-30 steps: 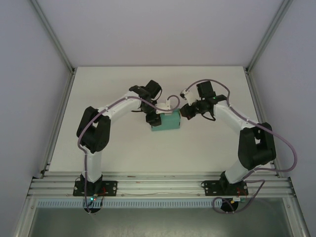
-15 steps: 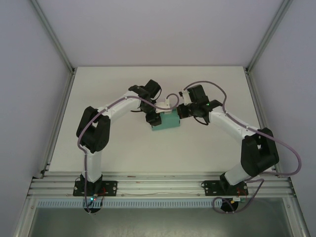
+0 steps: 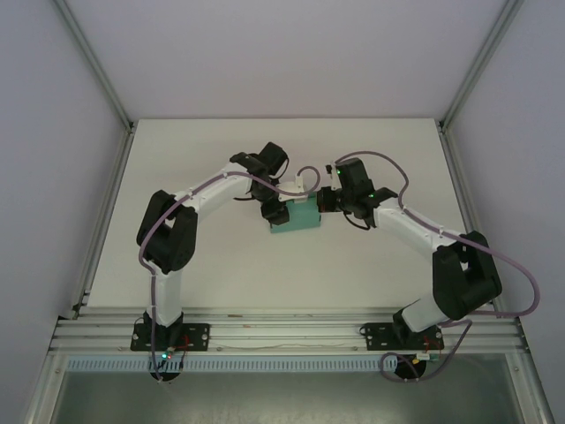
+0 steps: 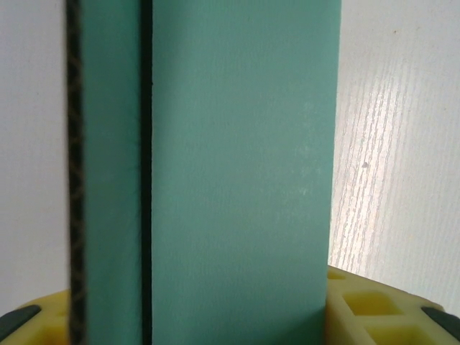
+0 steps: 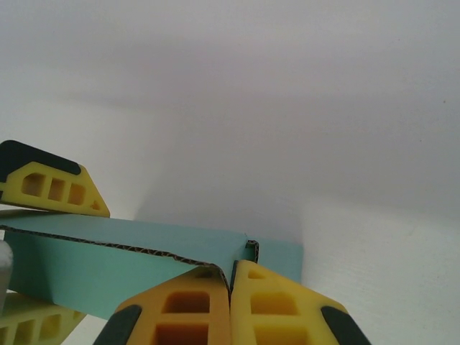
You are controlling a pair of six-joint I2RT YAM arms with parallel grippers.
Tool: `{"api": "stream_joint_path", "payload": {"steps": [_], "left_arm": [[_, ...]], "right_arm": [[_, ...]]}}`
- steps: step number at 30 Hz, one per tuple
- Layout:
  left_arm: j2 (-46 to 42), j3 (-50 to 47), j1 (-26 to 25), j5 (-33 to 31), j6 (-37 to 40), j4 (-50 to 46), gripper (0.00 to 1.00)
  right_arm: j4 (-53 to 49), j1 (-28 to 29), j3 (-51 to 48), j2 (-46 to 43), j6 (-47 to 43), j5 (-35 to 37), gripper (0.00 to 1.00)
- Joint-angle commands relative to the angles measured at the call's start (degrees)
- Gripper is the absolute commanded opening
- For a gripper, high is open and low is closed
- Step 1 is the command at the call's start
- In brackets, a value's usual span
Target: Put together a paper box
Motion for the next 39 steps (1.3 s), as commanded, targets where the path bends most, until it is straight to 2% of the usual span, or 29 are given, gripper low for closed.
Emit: {"api": "stream_joint_path", "payload": {"steps": [1,6,9,11,21,27,29,31,32,39], "left_arm": [[0.32,0.01,-0.41,0.27,-0.46,1.26,0.52],[0.33,-0.39,-0.57,0.31,-0.84,1.6,0.53],[0.11,-0.9,-0.43,0.27,-0.9,1.92,0.53],[0.06,-0.97,-0.41,0.09,-1.05,2.15,0.54],[-0.43,-1.25,-0.51,-0.13,-2.48,3.43,0.55],[-1.46,-1.51,-0.44,-0.91,-4.18,4.74,0.68],[-2.49,-1.98,-0.43,-0.87,-4.83,5.59,0.81],[-3.53,-2.5,-0.5,-0.7,-5.62,6.64,0.88],[-3.69,-2.8,-0.5,-0.8,-6.25,7.15,1.0],[-11.86,-6.86,-0.58,-6.02,-14.31,13.44,1.0]], "right_arm": [[1.72,0.41,-1.39,-0.57,0.61,-1.62,0.02],[6.82,0.6,-6.59,-0.73,-5.55,-0.34,0.01],[11.09,1.0,-10.83,-0.94,-8.53,3.59,0.0],[13.27,1.48,-13.05,-0.93,-9.14,5.84,0.0],[24.72,3.61,-21.56,-2.34,-11.84,7.03,0.0],[22.44,3.87,-20.93,-0.82,-9.53,7.28,0.0],[24.04,3.96,-22.04,-1.18,-9.45,8.44,0.0],[24.55,3.92,-22.44,-1.33,-9.58,8.97,0.0],[24.45,4.03,-22.43,-1.27,-9.67,9.02,0.0],[22.48,5.47,-21.4,-1.32,-9.83,12.24,0.0]]}}
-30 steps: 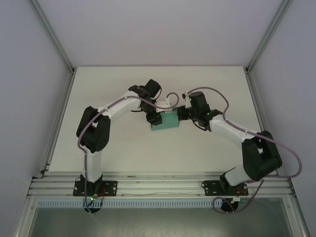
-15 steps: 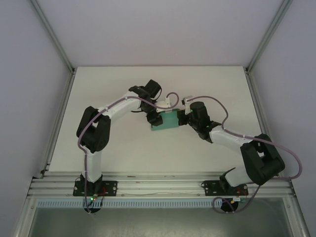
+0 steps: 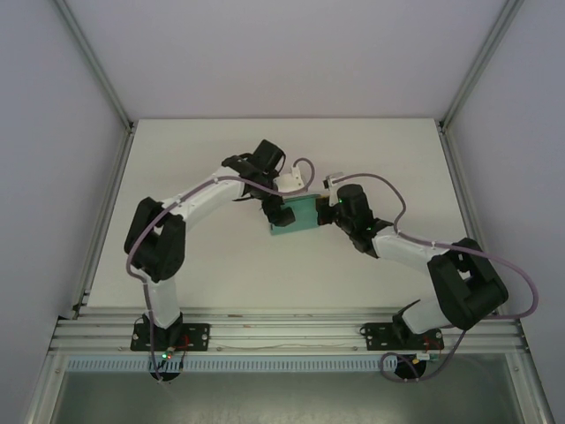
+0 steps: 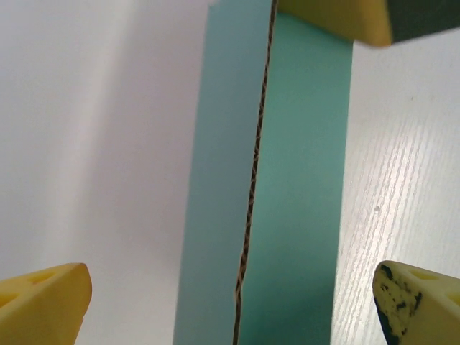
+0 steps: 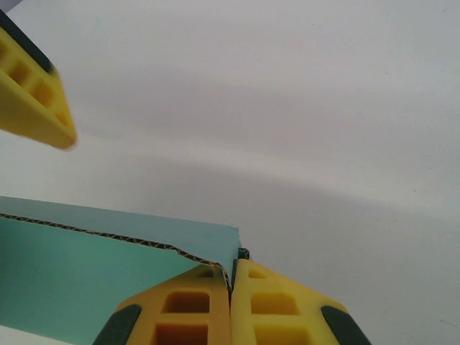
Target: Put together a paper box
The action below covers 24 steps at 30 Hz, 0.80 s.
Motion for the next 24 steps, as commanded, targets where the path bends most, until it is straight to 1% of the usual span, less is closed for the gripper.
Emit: {"api": "stream_joint_path", "payload": {"steps": [1,4,5,6,7,9,11,13,14,16,18,22,24], "left_arm": [[-5.61,-2.37,-0.48,-5.84,-7.41,5.63,1.0],[-9.5,-6.58,-0.48,-15.06,-17.34,9.68,1.0],[-10.63,-7.93,-0.47,-18.32,-21.0,10.02,1.0],[-11.52,-8.85,-0.44,-20.15,-23.86,9.67,1.0],[-12.47,-9.96,-0.45,-20.38,-26.09,9.24,1.0],[-14.81,-13.46,-0.42,-19.14,-28.74,10.27,0.95],[-16.55,-16.54,-0.39,-17.68,-29.83,11.74,0.87],[-17.48,-18.39,-0.46,-15.48,-30.16,12.75,0.71],[-17.75,-19.08,-0.39,-13.45,-30.27,13.42,0.68],[-17.87,-19.7,-0.39,-10.99,-29.82,14.01,0.65],[-17.65,-19.63,-0.39,-11.68,-29.94,14.5,0.61],[-16.51,-18.49,-0.3,-12.81,-30.19,14.39,0.46],[-16.11,-18.03,-0.3,-11.93,-30.23,14.26,0.42]], "right_arm": [[-10.2,1.45,-1.76,1.91,0.15,2.22,0.0],[-10.93,1.8,-1.53,1.32,0.68,2.73,0.0],[-11.15,1.8,-1.51,1.1,1.16,3.13,0.0],[-11.57,1.78,-1.5,0.9,1.24,3.19,0.0],[-12.02,1.83,-1.37,0.63,1.22,3.03,0.0],[-12.79,1.8,-1.24,0.23,1.35,3.05,0.0],[-14.01,1.78,-0.83,-0.14,1.41,3.11,0.0],[-14.93,1.75,-0.49,-0.46,1.44,2.73,0.0],[-15.13,1.79,-0.46,-0.55,1.57,2.68,0.0],[-15.59,1.88,-0.17,-0.7,1.48,2.08,0.0],[-15.43,1.87,-0.18,-0.8,1.58,2.03,0.0],[-16.37,1.85,0.68,-0.27,1.91,2.07,0.0],[-16.74,1.84,0.99,-0.1,1.92,1.69,0.0]]}}
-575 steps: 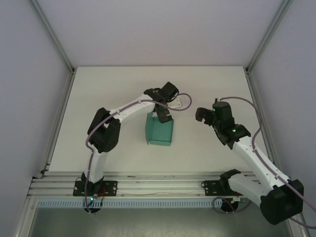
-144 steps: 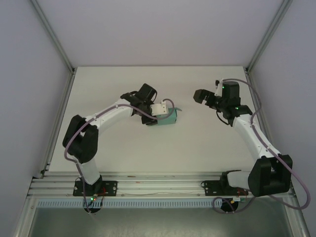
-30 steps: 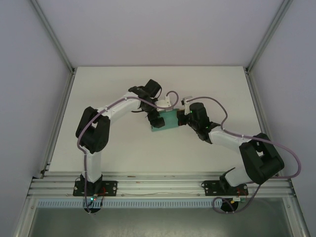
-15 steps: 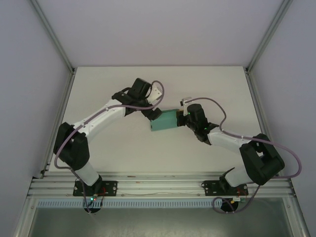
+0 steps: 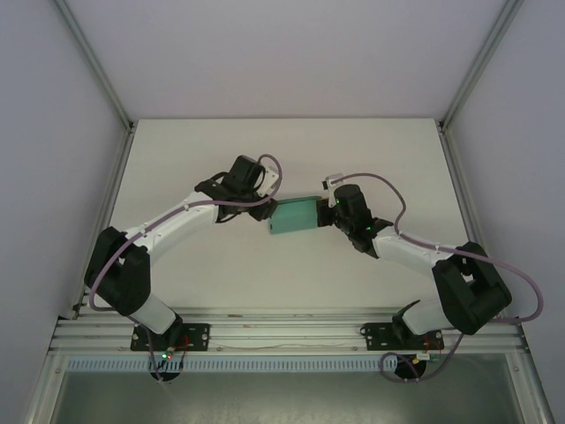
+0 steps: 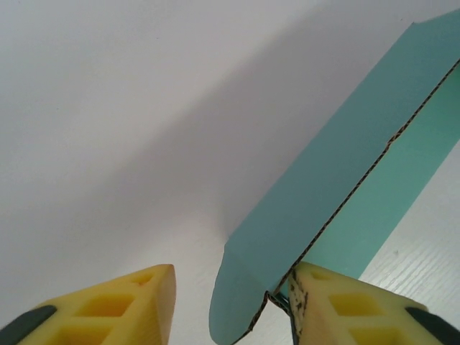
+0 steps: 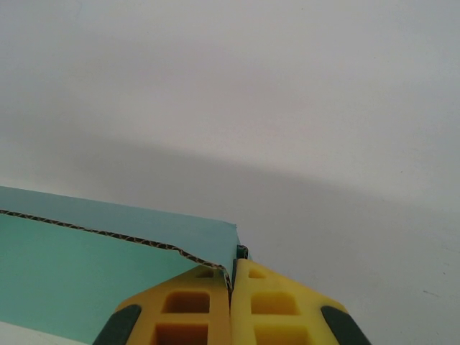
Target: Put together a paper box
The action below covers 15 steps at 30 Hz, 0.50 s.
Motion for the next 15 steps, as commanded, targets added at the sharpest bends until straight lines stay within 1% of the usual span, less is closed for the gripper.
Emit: {"api": "stream_joint_path", "payload": {"steps": [1,2,6,8,10,13,15], "left_arm": [[0.31,1.21,-0.29,1.37,-0.44,1.43,0.38],[0.56,1.2,-0.29,1.7,-0.31,1.49,0.38],[1.29,1.47,-0.29,0.68,-0.72,0.47,0.27],[1.38,1.56,-0.3,0.51,-0.93,0.12,0.26],[1.22,1.25,-0.3,0.32,-1.63,0.75,0.2],[1.18,1.3,-0.39,1.05,-3.03,0.74,0.16],[1.25,1.16,-0.39,1.39,-4.56,1.23,0.09]], "right_arm": [[-10.16,0.56,-0.64,1.7,1.14,-1.05,0.0],[-10.15,0.62,-0.59,1.73,1.11,-1.02,0.0],[-10.4,0.63,-0.46,1.48,1.21,-0.88,0.0],[-10.51,0.56,-0.43,1.53,1.29,-0.79,0.0],[-10.69,0.57,-0.21,1.63,1.42,-1.1,0.0],[-11.12,0.56,0.14,1.69,1.38,-1.02,0.0],[-11.55,0.67,0.39,1.82,1.51,-0.85,0.0]]}}
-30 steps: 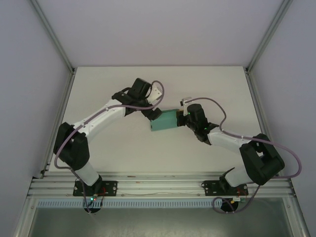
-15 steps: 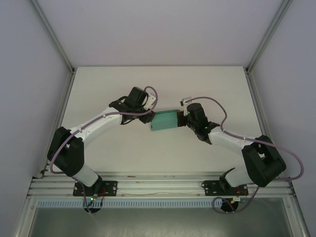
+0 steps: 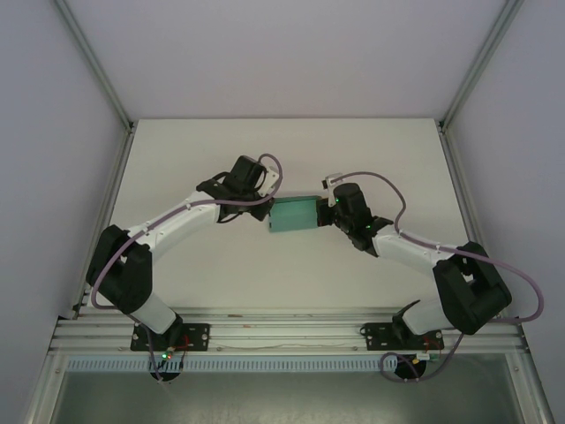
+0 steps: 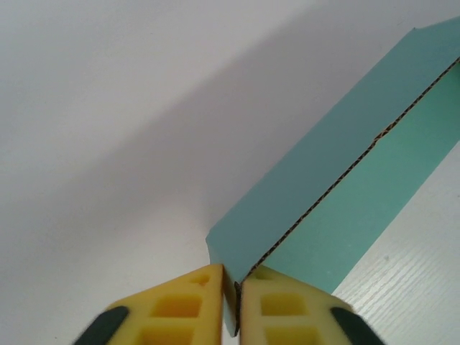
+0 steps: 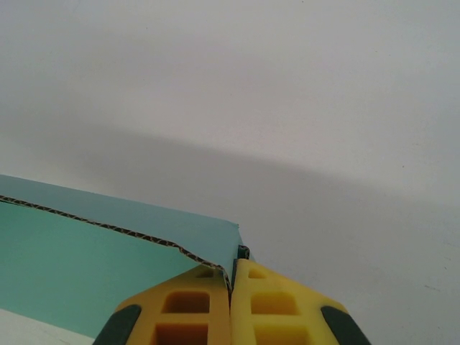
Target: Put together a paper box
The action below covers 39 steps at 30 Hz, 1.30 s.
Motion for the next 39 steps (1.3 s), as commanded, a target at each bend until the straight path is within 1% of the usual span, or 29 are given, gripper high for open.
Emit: {"api": "stream_joint_path", "payload": {"steps": [1,2,6,10,13,15,17,21,23,24,26,28,33,36,39], "left_arm": [[0.5,1.35,-0.39,0.78,-3.87,0.68,0.04],[0.74,1.76,-0.39,0.79,-5.37,0.36,0.0],[1.73,3.02,-0.31,2.32,-14.63,-1.05,0.0],[3.9,4.65,0.48,4.89,-23.53,-4.74,0.0],[5.39,6.13,1.25,6.77,-27.13,-7.37,0.0],[6.16,6.84,1.93,9.36,-27.2,-7.95,0.0],[6.82,8.25,2.48,9.23,-27.24,-9.65,0.0],[7.48,9.69,4.42,11.83,-28.22,-11.42,0.0],[7.78,9.9,4.44,11.62,-27.45,-12.31,0.0],[7.97,9.86,4.52,12.8,-27.27,-12.39,0.0],[8.57,10.29,4.53,13.12,-26.52,-12.92,0.0],[8.9,9.47,4.27,10.9,-26.29,-12.71,0.0],[8.45,4.44,1.41,0.53,-25.81,-9.38,0.0],[7.28,-0.55,-1.16,-1.96,-26.89,-3.71,0.0],[6.46,-3.66,-3.39,-6.41,-27.64,-2.19,0.0]], "right_arm": [[-9.78,0.75,-0.44,1.87,1.0,-0.52,0.0],[-10.3,0.86,-0.28,1.86,1.16,-0.2,0.0],[-11.92,2.17,0.48,1.96,1.79,2.87,0.0],[-13.18,4.03,0.75,1.98,3.14,5.18,0.0],[-13.33,4.82,0.39,2.14,4.58,6.63,0.0],[-13.39,5.06,0.15,2.02,5.09,6.74,0.0],[-13.2,5.16,-0.12,1.8,5.41,6.52,0.0],[-13.8,5.21,0.01,1.29,5.66,7.56,0.0],[-13.8,5.23,0.0,1.32,5.66,7.78,0.0],[-13.96,5.28,0.16,1.5,5.63,7.98,0.0],[-14.32,5.23,0.51,1.73,5.66,7.81,0.0],[-13.85,5.21,0.34,1.91,5.66,7.9,0.0],[-10.94,5.28,-1.12,2.39,6.2,8.93,0.0],[-9.04,5.24,-2.15,2.94,6.37,9.28,0.0],[-8.0,5.31,-3.0,3.0,6.32,9.66,0.0]]}}
